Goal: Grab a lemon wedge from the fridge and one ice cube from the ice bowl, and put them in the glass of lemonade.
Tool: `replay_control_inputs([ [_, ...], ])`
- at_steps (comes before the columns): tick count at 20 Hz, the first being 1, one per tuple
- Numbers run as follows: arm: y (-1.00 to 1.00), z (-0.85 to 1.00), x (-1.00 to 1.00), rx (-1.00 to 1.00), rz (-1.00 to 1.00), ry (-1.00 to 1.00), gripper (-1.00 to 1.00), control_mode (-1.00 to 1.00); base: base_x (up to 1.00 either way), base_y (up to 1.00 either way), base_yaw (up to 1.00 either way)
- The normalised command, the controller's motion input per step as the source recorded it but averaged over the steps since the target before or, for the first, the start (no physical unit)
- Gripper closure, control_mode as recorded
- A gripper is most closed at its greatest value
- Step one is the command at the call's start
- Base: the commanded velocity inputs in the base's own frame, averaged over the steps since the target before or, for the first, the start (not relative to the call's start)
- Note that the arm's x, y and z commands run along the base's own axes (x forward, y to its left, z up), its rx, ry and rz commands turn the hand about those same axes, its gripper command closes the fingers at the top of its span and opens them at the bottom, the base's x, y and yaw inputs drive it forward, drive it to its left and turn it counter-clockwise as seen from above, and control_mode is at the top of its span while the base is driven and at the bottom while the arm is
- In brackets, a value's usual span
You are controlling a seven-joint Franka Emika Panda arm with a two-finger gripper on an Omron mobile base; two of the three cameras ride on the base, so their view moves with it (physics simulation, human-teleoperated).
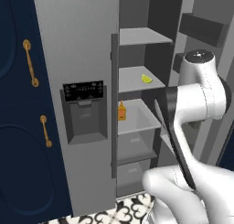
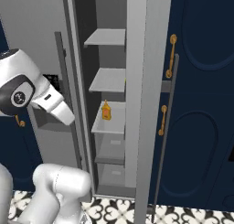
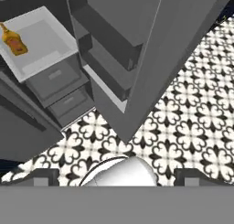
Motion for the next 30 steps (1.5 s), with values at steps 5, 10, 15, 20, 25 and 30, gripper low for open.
replay_control_inputs([
  [5,0.04,-0.08,0.09,0.0,0.24,-0.01,-1.0,-1.0,0.0,0.0,0.0],
  [10,0.0,-0.06,0.05,0.0,0.06,0.05,-1.0,-1.0,0.0,0.0,0.0],
  [15,-0.04,-0.03,0.03,0.13,0.03,0.0,-1.0,-1.0,0.0,0.0,0.0],
  [20,0.0,0.0,-0.09,0.15,0.05,-0.01,-1.0,-1.0,0.0,0.0,0.0],
  [25,0.02,-0.14,-0.04,0.02,0.0,0.0,-1.0,-1.0,0.0,0.0,0.0],
  [30,0.01,-0.19,0.0,0.0,0.0,0.0,-1.0,-1.0,0.0,0.0,0.0],
])
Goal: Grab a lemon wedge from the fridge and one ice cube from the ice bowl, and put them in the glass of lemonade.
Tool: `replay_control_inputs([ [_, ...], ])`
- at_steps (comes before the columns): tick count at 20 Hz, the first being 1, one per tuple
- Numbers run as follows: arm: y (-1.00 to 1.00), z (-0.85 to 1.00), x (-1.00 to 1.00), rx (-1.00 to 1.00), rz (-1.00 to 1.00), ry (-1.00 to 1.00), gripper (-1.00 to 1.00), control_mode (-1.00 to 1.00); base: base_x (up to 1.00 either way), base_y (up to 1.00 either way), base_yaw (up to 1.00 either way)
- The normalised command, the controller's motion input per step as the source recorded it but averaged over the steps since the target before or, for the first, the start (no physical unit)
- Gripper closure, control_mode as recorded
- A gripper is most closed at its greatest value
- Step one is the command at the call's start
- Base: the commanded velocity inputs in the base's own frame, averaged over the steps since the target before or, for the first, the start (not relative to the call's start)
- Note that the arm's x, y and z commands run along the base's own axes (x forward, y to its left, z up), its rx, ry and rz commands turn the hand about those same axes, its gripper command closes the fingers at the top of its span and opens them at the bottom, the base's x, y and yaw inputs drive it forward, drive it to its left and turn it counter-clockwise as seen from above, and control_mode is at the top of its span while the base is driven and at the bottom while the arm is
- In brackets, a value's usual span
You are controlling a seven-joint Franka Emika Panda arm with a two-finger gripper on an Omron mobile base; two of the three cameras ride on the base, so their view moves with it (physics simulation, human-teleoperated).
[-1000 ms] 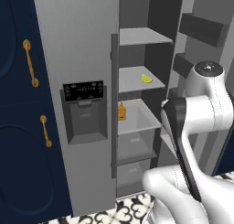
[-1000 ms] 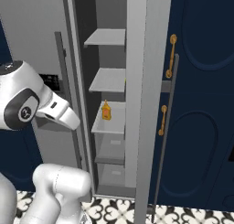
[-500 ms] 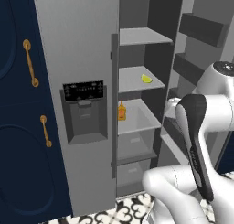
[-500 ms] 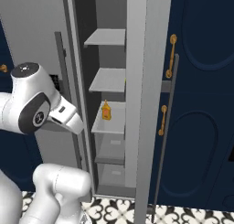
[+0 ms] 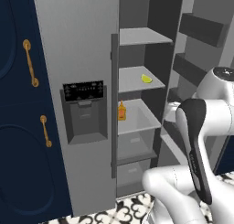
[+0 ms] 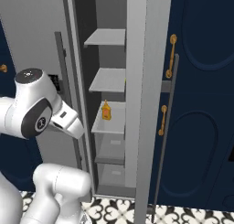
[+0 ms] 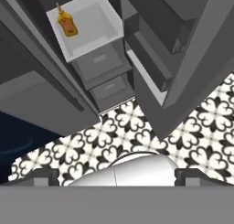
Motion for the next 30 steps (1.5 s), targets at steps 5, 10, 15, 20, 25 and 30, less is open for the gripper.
replay_control_inputs([
  [5,0.0,-0.05,0.01,0.0,0.0,0.0,-1.0,1.0,0.14,0.0,-0.06],
  [10,0.0,0.0,0.0,0.0,0.0,0.0,-1.0,1.0,0.75,0.0,-0.36],
  [15,0.0,0.0,0.0,0.0,0.0,0.0,-1.0,1.0,0.18,0.04,-0.17],
  [20,0.0,0.0,0.0,0.0,0.0,0.0,-1.0,1.0,0.38,0.3,-0.03],
  [25,0.0,0.0,0.0,0.0,0.0,0.0,-1.0,1.0,0.07,0.56,-0.01],
  [30,0.0,0.0,0.0,0.0,0.0,0.0,-1.0,1.0,0.12,0.23,0.0],
])
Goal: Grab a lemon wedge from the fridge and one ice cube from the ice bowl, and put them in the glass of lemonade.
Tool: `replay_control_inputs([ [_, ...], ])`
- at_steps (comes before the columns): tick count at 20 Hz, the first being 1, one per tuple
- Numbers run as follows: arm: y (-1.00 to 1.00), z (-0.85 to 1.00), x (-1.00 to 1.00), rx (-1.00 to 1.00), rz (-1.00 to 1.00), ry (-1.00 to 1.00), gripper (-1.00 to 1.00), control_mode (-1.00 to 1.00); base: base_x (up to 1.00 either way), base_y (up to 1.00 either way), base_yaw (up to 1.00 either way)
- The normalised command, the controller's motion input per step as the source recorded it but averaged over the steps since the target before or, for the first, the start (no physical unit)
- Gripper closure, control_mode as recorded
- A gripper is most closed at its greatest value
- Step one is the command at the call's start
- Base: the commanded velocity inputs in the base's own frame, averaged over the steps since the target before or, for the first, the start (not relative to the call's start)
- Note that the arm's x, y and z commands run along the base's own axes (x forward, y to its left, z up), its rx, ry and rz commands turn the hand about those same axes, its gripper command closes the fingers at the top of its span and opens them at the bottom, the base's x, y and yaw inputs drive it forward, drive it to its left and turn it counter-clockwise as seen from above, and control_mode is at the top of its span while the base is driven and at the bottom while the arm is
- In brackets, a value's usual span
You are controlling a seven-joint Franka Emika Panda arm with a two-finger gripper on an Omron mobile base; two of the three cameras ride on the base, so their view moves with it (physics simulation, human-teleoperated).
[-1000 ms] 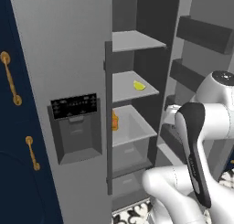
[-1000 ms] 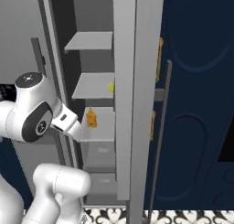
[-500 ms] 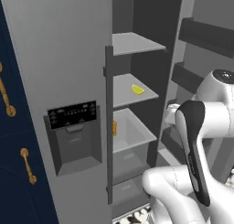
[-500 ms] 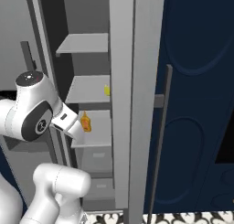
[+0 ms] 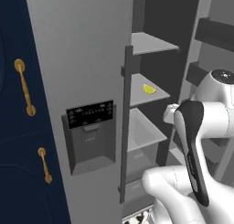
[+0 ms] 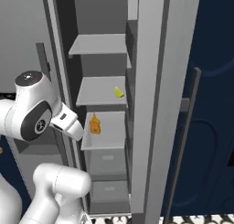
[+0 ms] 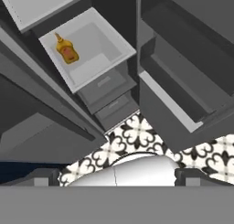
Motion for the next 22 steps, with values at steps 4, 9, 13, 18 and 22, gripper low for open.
replay_control_inputs([
  [4,0.0,0.0,0.0,0.0,0.0,0.0,-1.0,1.0,0.79,0.0,0.0],
  [9,0.0,0.0,0.0,0.0,0.0,0.0,-1.0,1.0,0.62,-0.31,0.0],
  [13,0.0,0.0,0.0,0.0,0.0,0.0,-1.0,1.0,0.02,-0.47,0.0],
  [18,0.0,0.0,0.0,0.0,0.0,0.0,-1.0,1.0,0.01,-0.51,0.0],
  [22,0.0,0.0,0.0,0.0,0.0,0.0,-1.0,1.0,0.34,-0.5,-0.05],
])
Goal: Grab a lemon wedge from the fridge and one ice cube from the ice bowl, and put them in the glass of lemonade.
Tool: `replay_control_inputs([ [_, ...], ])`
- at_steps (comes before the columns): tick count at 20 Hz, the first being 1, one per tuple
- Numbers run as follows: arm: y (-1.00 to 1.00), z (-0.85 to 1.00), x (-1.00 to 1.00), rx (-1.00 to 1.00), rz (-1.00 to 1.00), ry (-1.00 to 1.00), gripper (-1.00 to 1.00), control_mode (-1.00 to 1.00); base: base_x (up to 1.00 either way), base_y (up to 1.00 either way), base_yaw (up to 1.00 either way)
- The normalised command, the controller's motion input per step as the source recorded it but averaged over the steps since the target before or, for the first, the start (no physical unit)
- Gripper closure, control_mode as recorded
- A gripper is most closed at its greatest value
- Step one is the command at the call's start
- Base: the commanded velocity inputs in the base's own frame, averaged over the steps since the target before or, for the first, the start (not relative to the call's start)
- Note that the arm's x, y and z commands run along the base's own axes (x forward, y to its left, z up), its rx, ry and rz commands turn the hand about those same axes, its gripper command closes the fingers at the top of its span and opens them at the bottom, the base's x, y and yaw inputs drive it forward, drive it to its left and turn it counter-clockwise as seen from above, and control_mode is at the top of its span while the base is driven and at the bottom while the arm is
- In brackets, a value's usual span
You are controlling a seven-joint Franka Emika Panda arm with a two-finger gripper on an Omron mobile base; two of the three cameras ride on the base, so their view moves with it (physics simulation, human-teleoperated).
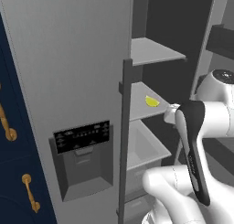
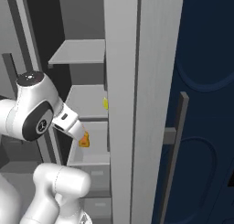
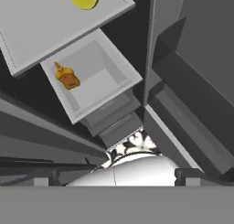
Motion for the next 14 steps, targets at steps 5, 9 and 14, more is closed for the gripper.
replay_control_inputs([
  [5,0.2,0.0,0.44,0.0,0.0,0.0,-1.0,-1.0,0.0,0.0,0.0],
  [9,0.01,0.0,0.84,0.0,0.01,0.0,-1.0,-1.0,0.0,0.0,0.0],
  [14,-0.15,0.0,1.0,0.0,0.07,0.01,-1.0,-1.0,0.0,0.0,0.0],
])
